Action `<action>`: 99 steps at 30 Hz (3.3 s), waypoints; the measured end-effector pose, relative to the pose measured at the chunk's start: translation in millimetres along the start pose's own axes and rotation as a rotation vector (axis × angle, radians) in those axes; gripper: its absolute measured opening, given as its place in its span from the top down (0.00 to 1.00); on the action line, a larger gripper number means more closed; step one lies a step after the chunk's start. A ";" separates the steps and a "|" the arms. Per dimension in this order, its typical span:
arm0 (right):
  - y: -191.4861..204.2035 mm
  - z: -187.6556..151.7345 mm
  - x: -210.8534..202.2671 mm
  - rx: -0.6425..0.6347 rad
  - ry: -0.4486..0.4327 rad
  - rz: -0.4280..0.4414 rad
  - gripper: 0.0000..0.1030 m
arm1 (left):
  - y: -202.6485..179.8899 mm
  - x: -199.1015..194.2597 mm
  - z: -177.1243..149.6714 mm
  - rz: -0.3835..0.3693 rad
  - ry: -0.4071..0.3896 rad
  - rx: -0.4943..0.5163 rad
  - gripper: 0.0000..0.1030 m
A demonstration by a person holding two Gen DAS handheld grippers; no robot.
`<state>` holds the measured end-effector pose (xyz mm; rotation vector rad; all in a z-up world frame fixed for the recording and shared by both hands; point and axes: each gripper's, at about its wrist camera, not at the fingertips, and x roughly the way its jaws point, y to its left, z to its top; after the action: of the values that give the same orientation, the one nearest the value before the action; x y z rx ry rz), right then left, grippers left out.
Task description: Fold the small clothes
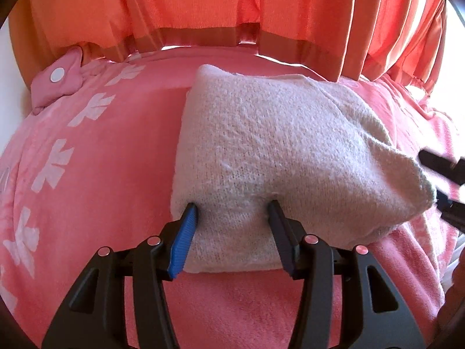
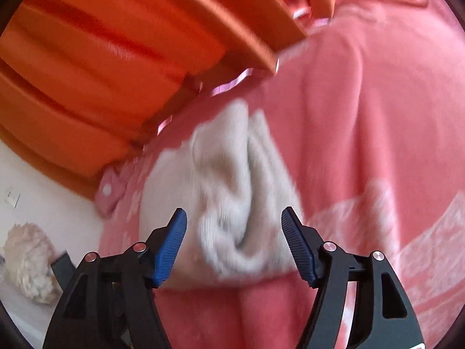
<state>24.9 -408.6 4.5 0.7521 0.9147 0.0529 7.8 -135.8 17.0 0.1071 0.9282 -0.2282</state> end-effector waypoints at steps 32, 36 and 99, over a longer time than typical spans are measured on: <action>2.8 1.7 4.9 0.047 0.054 -0.086 0.40 | 45.3 -26.4 -13.6 -0.108 0.021 -0.145 0.27; 42.7 0.4 16.8 -0.086 0.060 -0.165 0.76 | 68.0 -42.7 -17.2 -0.102 -0.002 -0.162 0.26; 125.9 67.1 -2.6 -0.274 -0.073 0.047 0.89 | 73.1 -50.6 -18.3 -0.243 -0.021 -0.051 0.61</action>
<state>105.8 -353.3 108.3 0.5174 0.8005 0.1876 -18.2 -53.8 46.1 -0.0559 0.9249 -0.4290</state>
